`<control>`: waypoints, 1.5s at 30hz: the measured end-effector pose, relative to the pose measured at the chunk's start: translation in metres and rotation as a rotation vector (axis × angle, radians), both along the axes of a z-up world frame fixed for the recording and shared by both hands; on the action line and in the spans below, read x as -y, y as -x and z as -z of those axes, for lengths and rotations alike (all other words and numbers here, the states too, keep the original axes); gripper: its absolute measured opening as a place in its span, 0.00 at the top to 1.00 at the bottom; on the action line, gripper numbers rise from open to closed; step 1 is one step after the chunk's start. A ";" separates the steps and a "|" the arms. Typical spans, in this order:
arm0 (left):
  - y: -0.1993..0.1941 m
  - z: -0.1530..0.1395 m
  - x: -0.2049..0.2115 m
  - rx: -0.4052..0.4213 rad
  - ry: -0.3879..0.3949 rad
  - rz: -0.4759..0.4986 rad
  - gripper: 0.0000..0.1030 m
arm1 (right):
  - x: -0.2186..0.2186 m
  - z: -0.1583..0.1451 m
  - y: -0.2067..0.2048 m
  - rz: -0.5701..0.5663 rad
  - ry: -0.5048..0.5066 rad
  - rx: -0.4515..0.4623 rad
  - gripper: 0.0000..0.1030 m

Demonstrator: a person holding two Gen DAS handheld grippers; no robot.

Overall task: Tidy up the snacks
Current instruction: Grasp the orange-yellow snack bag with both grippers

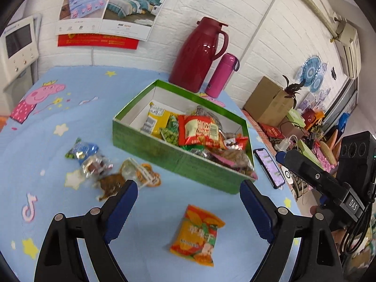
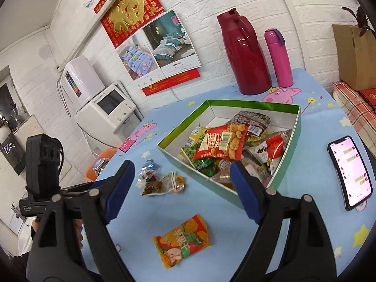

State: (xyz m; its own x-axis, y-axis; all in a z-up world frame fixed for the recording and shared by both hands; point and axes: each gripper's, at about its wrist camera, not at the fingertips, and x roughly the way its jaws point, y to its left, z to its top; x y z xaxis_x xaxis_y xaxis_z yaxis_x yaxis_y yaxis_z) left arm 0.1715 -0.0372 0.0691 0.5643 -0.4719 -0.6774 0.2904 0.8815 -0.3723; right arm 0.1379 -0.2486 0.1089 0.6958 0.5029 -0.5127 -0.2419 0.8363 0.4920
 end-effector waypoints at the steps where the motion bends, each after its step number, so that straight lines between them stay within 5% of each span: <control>1: 0.008 0.003 -0.002 -0.014 0.002 -0.008 0.12 | -0.001 0.002 0.005 -0.006 0.002 -0.011 0.19; 6: 0.045 0.031 -0.015 -0.071 0.032 -0.048 0.12 | -0.010 0.024 0.027 -0.057 0.052 -0.082 0.19; 11: 0.065 0.068 -0.024 -0.178 0.156 -0.077 0.12 | -0.018 0.061 0.036 -0.103 0.114 -0.182 0.21; 20: 0.083 0.100 -0.014 -0.227 0.175 -0.065 0.15 | -0.028 0.109 0.005 -0.161 0.087 -0.316 0.48; 24: 0.079 0.103 -0.006 -0.226 0.164 -0.030 0.31 | -0.029 0.116 0.000 -0.169 0.073 -0.329 0.80; 27: 0.071 0.108 0.002 -0.245 0.163 0.001 0.47 | -0.031 0.116 0.012 -0.186 0.071 -0.328 0.80; 32: 0.062 0.112 0.003 -0.241 0.163 -0.002 0.51 | -0.036 0.112 0.040 -0.210 0.068 -0.323 0.80; 34: 0.062 0.114 0.004 -0.246 0.154 0.018 0.63 | -0.036 0.111 0.047 -0.214 0.069 -0.325 0.80; 41: 0.066 0.115 0.001 -0.231 0.143 0.031 0.68 | -0.034 0.119 0.049 -0.205 0.034 -0.344 0.79; 45: 0.065 0.110 0.006 -0.225 0.146 0.047 0.77 | -0.034 0.109 0.053 -0.189 0.041 -0.322 0.89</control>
